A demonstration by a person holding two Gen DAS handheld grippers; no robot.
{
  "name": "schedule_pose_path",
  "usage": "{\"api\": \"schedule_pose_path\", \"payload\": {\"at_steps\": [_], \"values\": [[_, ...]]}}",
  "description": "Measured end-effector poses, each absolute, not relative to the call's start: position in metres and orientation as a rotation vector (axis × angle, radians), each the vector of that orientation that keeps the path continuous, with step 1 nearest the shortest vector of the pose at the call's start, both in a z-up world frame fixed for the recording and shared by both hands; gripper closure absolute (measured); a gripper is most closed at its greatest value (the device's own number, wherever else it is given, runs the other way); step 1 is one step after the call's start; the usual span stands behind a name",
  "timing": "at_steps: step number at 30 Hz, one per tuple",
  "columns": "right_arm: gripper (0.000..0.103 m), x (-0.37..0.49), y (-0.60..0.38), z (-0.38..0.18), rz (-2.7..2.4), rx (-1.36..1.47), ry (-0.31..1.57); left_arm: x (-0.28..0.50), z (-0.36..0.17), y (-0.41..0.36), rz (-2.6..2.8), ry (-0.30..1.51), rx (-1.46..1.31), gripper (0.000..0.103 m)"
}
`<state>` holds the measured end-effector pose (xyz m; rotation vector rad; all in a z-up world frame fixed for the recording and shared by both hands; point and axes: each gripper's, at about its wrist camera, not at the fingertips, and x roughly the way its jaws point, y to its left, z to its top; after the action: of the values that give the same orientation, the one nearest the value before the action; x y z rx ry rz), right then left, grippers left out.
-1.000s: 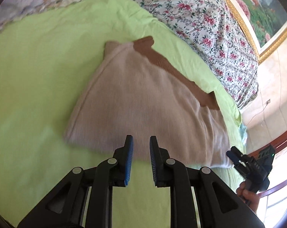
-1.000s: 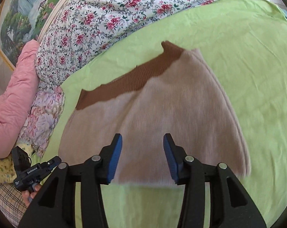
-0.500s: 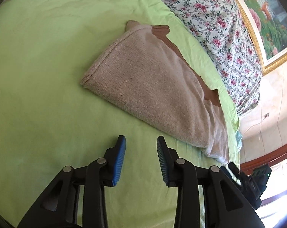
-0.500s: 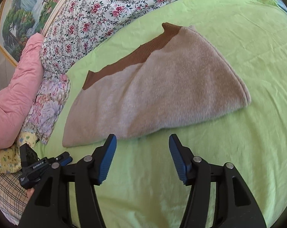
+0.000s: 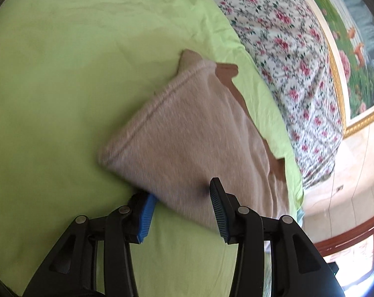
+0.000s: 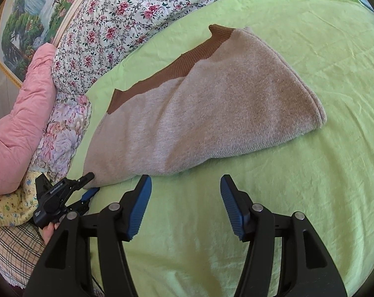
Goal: Fold small clothes
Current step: 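Open both tools and lift them away from the folded sweater, then grasp the sweater side with the left tool and fold it over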
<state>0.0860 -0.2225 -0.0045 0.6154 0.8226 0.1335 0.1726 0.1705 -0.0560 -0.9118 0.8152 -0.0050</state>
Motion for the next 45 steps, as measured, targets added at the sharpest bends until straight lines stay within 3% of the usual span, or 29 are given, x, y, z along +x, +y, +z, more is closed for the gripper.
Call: {"api": "schedule_pose_path", "payload": {"at_steps": [6,9,12,17,23,30,40,42,43,44,45], "values": [[0.044,0.092,-0.227,-0.007,0.129,0.627,0.822,0.195,-0.051,0.177,0.041,0.785,-0.884,0.063],[0.044,0.095,-0.229,-0.004,0.133,0.626,0.812,0.201,-0.041,0.174,0.053,0.771,-0.827,0.083],[0.044,0.100,-0.236,-0.001,0.133,0.626,0.799,0.202,-0.019,0.163,0.038,0.731,-0.723,0.090],[0.044,0.112,-0.252,0.009,0.134,0.619,0.770,0.201,0.031,0.123,-0.071,0.638,-0.571,0.092],[0.044,0.133,-0.288,0.026,0.141,0.653,0.723,0.212,0.071,0.023,-0.303,0.607,-0.360,0.093],[0.044,0.182,-0.312,0.021,0.343,0.829,0.727,0.239,0.028,-0.077,-0.467,0.750,-0.221,0.097],[0.043,0.281,-0.258,-0.002,0.482,0.778,0.893,0.243,0.015,-0.085,-0.487,0.778,-0.225,0.097],[0.055,0.299,-0.247,-0.006,0.494,0.763,0.918,0.245,0.018,-0.085,-0.483,0.774,-0.215,0.097],[0.074,0.304,-0.246,-0.007,0.505,0.755,0.922,0.242,0.020,-0.083,-0.481,0.770,-0.212,0.097],[0.084,0.306,-0.245,-0.004,0.508,0.747,0.917,0.243,0.024,-0.084,-0.481,0.765,-0.212,0.097],[0.084,0.306,-0.246,0.003,0.513,0.736,0.902,0.240,0.029,-0.082,-0.487,0.756,-0.215,0.097]]}}
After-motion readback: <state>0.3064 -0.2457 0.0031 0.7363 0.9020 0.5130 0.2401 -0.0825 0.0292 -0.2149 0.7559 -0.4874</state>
